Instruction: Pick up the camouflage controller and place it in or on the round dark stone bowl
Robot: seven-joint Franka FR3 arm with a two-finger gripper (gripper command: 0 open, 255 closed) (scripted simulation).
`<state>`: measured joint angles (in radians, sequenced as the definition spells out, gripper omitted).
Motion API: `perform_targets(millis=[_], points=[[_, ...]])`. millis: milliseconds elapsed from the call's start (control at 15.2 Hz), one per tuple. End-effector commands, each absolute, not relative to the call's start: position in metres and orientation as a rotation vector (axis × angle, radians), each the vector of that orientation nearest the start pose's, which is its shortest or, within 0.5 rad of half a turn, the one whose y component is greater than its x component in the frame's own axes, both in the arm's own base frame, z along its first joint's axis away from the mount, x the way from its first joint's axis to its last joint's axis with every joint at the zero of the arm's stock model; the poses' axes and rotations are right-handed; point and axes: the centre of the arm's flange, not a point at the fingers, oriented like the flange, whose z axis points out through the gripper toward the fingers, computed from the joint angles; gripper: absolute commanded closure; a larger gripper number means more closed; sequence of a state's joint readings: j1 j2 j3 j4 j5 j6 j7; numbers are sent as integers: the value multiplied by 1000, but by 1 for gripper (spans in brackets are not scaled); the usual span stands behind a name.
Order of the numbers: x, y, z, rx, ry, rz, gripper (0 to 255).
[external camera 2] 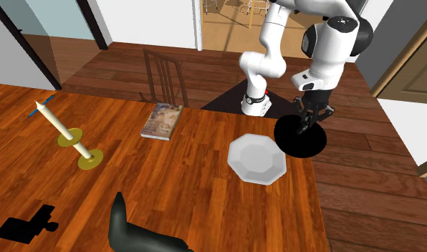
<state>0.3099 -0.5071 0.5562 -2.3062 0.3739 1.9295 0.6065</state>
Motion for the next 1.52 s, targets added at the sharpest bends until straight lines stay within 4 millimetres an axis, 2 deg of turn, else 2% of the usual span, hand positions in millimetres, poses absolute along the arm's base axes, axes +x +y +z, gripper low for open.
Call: perform_targets(millis=[0,198,660,726,1056,1320,1452], points=[[243,359,502,-3015,-137,3,255],[243,359,489,-3015,-137,3,255],[243,359,489,-3015,-137,3,255],[243,359,489,-3015,-137,3,0],[243,359,489,-3015,-137,3,0],[243,353,538,-3015,-137,3,0],[243,353,538,-3015,-137,3,0]])
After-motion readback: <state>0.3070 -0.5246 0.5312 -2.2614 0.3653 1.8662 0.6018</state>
